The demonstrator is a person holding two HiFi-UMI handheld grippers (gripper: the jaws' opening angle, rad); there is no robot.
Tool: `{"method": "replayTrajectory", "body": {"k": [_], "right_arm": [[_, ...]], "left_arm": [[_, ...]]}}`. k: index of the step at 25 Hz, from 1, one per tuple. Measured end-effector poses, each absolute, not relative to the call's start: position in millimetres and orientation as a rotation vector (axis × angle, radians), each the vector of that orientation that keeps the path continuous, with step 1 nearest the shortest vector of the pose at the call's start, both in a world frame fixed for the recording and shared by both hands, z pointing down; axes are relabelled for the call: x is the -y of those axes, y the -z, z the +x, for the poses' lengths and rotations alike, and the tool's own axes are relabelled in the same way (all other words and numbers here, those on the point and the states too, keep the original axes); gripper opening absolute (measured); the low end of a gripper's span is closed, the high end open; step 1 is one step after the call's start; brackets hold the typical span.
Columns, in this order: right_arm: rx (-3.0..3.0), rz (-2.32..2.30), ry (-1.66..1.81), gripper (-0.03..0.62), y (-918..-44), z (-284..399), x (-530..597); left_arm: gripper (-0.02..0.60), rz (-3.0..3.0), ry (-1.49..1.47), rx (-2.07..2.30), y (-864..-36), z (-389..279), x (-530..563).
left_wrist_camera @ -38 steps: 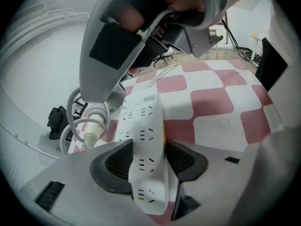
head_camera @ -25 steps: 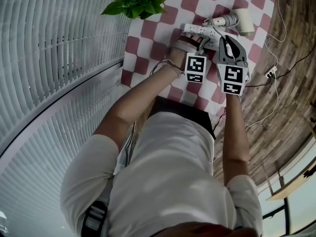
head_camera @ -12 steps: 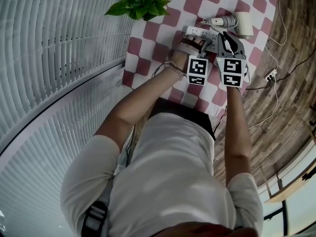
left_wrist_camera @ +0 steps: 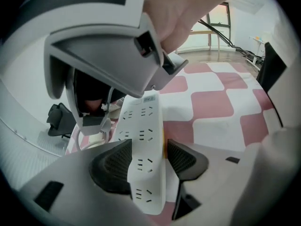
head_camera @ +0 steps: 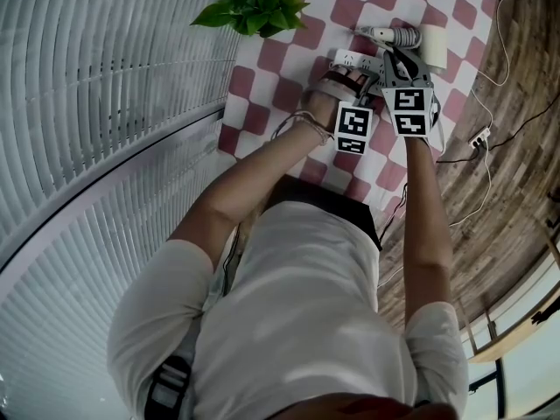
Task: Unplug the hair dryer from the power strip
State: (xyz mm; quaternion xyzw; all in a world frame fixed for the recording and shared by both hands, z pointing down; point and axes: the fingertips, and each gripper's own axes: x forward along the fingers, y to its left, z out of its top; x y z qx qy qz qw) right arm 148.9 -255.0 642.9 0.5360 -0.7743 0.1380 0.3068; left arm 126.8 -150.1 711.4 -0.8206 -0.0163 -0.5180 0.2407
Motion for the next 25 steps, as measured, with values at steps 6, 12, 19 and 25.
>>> {"method": "replayTrajectory", "body": {"k": [6, 12, 19, 25], "right_arm": [[2.035, 1.354, -0.345, 0.060, -656, 149, 261], [2.004, 1.311, -0.359, 0.060, -674, 151, 256], [1.991, 1.331, -0.389, 0.111, -671, 153, 253], [2.014, 1.395, -0.382, 0.135, -645, 161, 243]], "left_arm": [[0.230, -2.244, 1.416, 0.041, -713, 126, 150], [0.230, -2.249, 1.419, 0.046, -713, 127, 150], [0.230, -2.276, 1.415, 0.070, -712, 127, 150], [0.236, -2.328, 1.399, 0.068, -709, 126, 148]]}}
